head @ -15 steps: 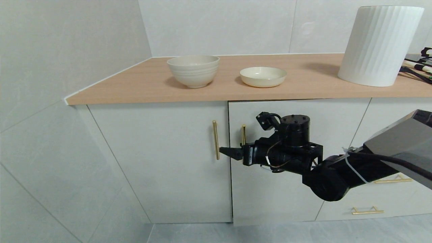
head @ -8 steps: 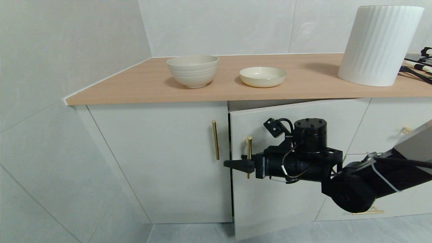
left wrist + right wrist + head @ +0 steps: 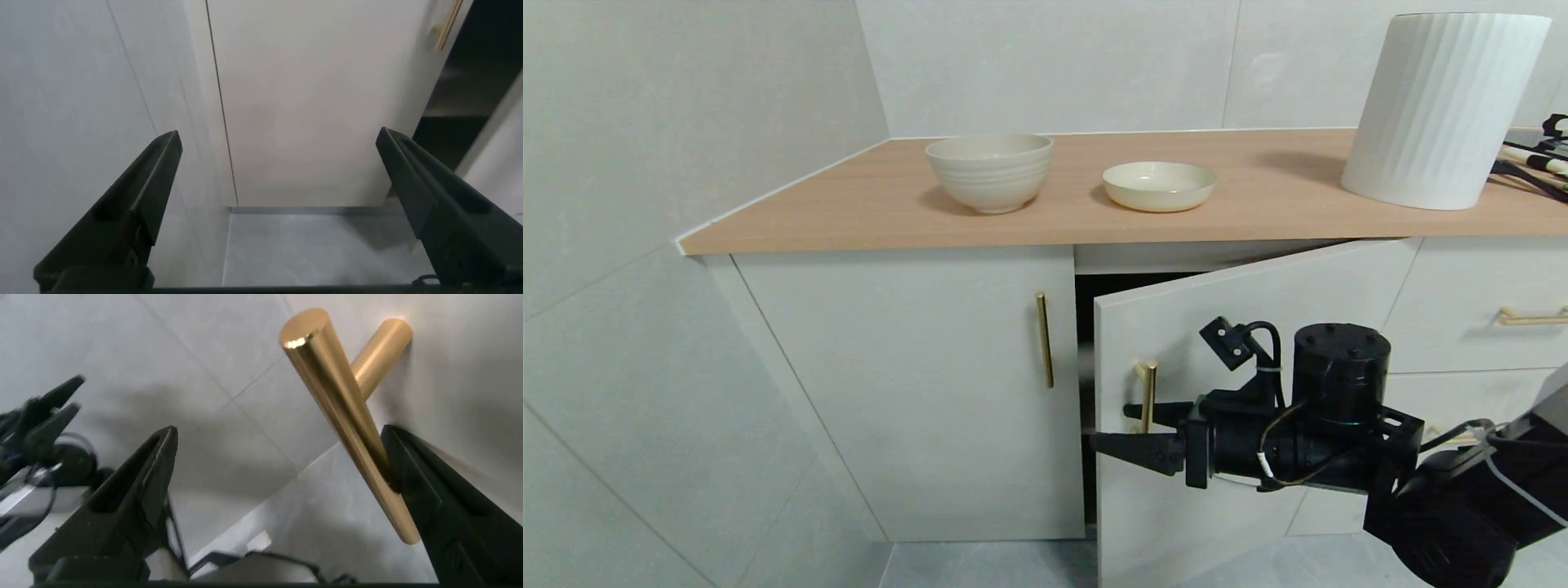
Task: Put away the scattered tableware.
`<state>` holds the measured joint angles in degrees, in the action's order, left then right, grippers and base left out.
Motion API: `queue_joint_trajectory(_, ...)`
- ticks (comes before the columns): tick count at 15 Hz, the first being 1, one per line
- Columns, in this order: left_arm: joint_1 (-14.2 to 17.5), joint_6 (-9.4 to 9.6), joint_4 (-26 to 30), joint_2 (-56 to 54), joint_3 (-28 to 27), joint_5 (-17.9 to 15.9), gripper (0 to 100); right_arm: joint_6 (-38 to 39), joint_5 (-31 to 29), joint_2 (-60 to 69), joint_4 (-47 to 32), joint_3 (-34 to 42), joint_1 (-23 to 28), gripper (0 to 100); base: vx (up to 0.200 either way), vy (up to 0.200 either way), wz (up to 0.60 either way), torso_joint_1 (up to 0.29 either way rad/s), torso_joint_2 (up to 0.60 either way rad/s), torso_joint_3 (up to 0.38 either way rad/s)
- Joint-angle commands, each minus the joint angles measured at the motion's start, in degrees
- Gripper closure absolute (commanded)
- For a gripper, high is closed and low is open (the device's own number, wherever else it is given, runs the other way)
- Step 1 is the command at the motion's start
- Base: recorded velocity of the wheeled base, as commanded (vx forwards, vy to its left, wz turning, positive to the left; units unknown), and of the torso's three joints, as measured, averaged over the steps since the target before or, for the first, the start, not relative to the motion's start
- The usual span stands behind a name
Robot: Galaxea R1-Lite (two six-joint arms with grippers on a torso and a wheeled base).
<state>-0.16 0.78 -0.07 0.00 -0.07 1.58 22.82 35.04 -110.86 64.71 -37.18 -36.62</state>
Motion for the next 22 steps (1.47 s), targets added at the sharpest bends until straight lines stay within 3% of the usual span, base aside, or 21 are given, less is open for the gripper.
queue_joint_trajectory(1, 0.0, 0.36, 0.0, 0.1, 0.0, 0.0, 0, 0.0, 0.1, 2.8, 0.1, 1.5, 0.1, 0, 0.000, 0.000, 0.00, 0.000, 0.00, 0.000)
queue_joint_trajectory(3, 0.0, 0.01, -1.9, 0.1, -2.3, -1.2, 0, 0.0, 1.7, 3.6, -0.6, 2.6, 0.1, 0, 0.000, 0.000, 0.00, 0.000, 0.00, 0.000)
queue_joint_trajectory(5, -0.3, -1.13, 5.3, 4.3, -15.0, -13.5, 0, 0.0, 2.1, 4.9, -4.6, 2.2, 0.1, 0, 0.000, 0.000, 0.00, 0.000, 0.00, 0.000)
queue_joint_trajectory(6, -0.3, -2.10, 11.2, 11.6, -22.1, -20.8, 0, 0.0, 2.9, 5.4, -5.2, 2.3, 0.1, 0, 0.000, 0.000, 0.00, 0.000, 0.00, 0.000)
queue_joint_trajectory(8, -0.3, -2.71, 11.9, 28.7, -28.6, -27.6, 0, 0.0, 3.8, 5.8, -5.6, 2.4, 0.1, 0, 0.000, 0.000, 0.00, 0.000, 0.00, 0.000)
queue_joint_trajectory(10, -1.9, -2.10, 8.9, 44.3, -31.7, -28.8, 0, 0.0, 3.8, 5.7, -6.3, 2.4, 0.0, 0, 0.000, 0.000, 0.00, 0.000, 0.00, 0.000)
queue_joint_trajectory(13, -11.2, -3.68, -4.3, 61.6, -33.5, -28.7, 0, 0.0, 3.8, 7.6, -6.4, 2.9, -0.1, 0, 0.000, 0.000, 0.00, 0.000, 0.00, 0.000)
queue_joint_trajectory(16, -19.8, -4.82, -10.6, 71.0, -35.2, -27.9, 0, 0.0, 4.3, 9.5, -6.3, 5.8, -0.1, 0, 0.000, 0.000, 0.00, 0.000, 0.00, 0.000)
queue_joint_trajectory(17, -21.4, -4.82, -12.6, 74.3, -35.6, -27.9, 100, -0.1, 5.1, 9.5, -6.3, 6.6, 0.0, 0, 0.000, 0.000, 0.00, 0.000, 0.00, 0.000)
queue_joint_trajectory(22, -25.5, -6.67, -25.0, 86.1, -36.5, -28.3, 100, -0.1, 5.2, 10.0, -5.9, 9.4, 0.0, 0, 0.000, 0.000, 0.00, 0.000, 0.00, 0.000)
